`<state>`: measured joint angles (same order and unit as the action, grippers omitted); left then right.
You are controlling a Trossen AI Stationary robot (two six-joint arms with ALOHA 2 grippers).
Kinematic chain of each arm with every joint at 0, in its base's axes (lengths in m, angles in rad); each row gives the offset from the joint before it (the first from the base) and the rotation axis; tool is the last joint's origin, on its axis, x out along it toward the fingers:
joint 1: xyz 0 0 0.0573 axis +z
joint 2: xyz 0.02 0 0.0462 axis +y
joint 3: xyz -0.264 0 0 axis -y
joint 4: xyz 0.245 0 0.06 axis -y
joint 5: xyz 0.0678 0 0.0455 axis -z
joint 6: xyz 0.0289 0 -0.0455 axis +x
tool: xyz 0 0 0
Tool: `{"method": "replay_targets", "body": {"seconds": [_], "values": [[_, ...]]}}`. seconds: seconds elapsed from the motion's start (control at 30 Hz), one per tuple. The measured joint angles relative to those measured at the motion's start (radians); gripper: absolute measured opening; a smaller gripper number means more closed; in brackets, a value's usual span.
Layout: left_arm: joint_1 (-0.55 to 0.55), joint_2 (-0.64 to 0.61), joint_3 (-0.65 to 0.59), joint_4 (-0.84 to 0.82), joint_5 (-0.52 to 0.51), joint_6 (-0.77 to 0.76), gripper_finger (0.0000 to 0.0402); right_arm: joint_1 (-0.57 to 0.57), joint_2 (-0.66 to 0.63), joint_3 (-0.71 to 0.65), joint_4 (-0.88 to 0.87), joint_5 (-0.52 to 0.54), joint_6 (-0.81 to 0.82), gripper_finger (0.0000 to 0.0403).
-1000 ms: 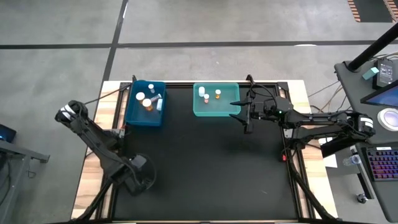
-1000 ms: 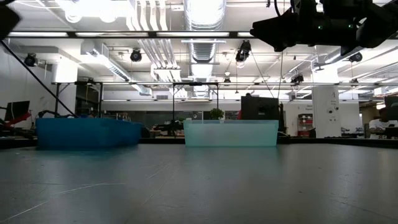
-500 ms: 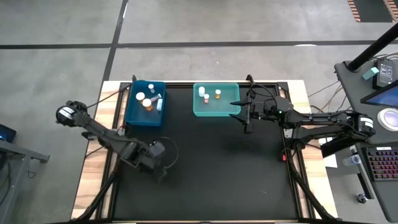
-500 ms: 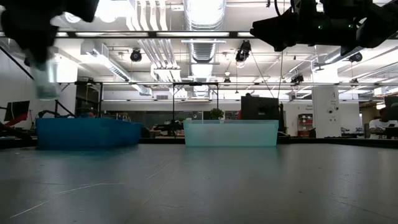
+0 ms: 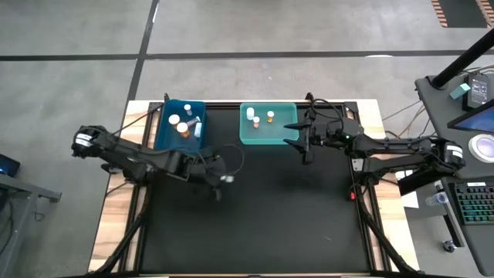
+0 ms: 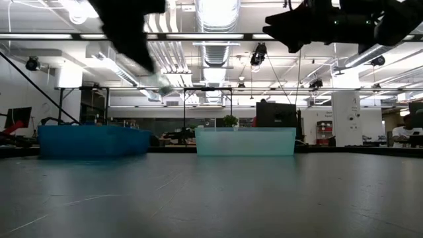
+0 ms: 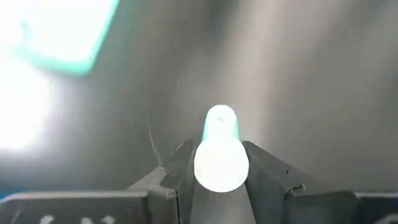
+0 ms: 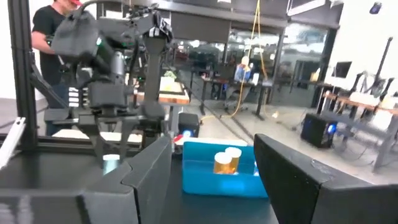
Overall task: Pick and place medicine bottles into bin by pill shape (circle, oval)
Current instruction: Put the blue tablet bottle into the light blue bin
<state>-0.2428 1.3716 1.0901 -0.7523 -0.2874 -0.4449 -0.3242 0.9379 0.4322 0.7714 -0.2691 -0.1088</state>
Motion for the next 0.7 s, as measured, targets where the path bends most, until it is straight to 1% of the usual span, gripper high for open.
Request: {"method": "replay_targets", "body": {"seconds": [0.07, 0.17, 0.27, 0.37, 0.43, 0.57, 0.7], "values": [[0.024, 0.0, -0.013, 0.125, -0.022, 0.128, 0.0097, 0.013, 0.006, 0.02, -0.037, 0.001, 0.013, 0.0219], [0.054, 0.0, -0.039, 0.307, -0.026, 0.29, 0.0097, 0.041, 0.02, 0.05, -0.096, 0.0, 0.021, 0.0219], [0.078, 0.0, -0.071, 0.424, -0.025, 0.407, 0.0096, 0.08, 0.035, 0.089, -0.151, 0.0, 0.034, 0.0219], [0.098, 0.0, -0.087, 0.483, -0.026, 0.48, 0.0096, 0.129, 0.04, 0.149, -0.245, 0.0, 0.052, 0.0219], [0.103, 0.001, -0.1, 0.525, -0.026, 0.521, 0.0096, 0.165, 0.04, 0.197, -0.346, 0.0, 0.061, 0.0219], [0.104, 0.001, -0.151, 0.658, -0.025, 0.617, 0.0096, 0.239, 0.049, 0.301, -0.556, 0.007, 0.072, 0.0219], [0.101, 0.0, -0.201, 0.763, -0.017, 0.665, 0.0096, 0.301, 0.074, 0.381, -0.683, 0.008, 0.098, 0.0219]]}}
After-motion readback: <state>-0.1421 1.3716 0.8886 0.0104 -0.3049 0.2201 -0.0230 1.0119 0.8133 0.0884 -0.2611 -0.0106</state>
